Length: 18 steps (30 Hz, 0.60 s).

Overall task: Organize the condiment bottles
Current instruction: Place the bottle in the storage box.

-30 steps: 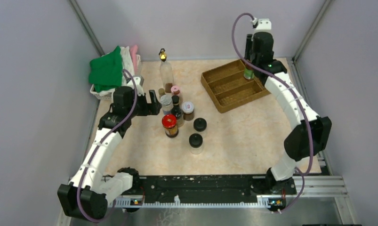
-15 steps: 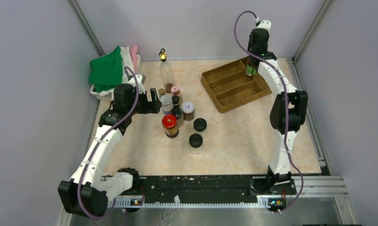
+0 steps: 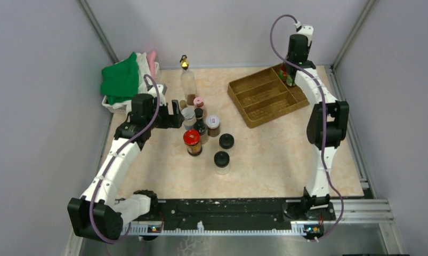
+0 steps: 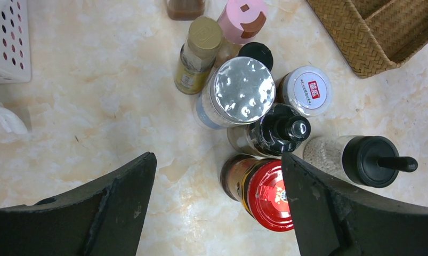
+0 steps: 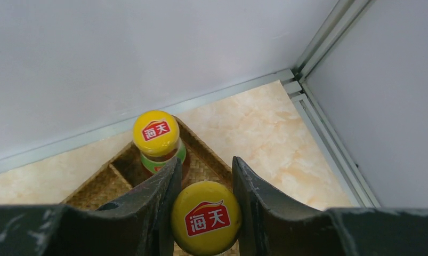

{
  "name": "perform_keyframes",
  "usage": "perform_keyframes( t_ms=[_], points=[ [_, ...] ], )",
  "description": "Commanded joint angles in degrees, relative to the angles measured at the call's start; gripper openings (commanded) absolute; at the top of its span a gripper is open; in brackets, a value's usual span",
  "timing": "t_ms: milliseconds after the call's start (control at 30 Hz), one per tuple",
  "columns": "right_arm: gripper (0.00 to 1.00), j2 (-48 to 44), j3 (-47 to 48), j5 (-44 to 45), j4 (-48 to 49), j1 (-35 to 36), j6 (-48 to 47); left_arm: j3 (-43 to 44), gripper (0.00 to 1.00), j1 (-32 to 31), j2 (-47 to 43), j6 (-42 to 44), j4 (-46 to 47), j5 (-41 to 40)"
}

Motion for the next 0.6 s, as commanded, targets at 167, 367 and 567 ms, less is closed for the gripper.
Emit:
perform_keyframes(
  t_ms=[167, 367, 567],
  points=[
    [0.0, -3.94, -4.32, -1.01, 13.01, -1.85, 0.99, -0.25, 0.93, 0.08, -0.52, 0.79, 2.83, 0.89],
    [0.0, -2.56, -7.02, -2.63, 18.29, -1.99, 1.39, 0.49, 0.93, 0.09, -0.02, 1.31, 2.58, 0.46],
    [0.0, -2.17, -10.93, -2.86, 25.37, -1.97, 0.29, 0.72, 0.93, 0.08, 0.43, 1.67, 2.64, -0.01]
  ],
)
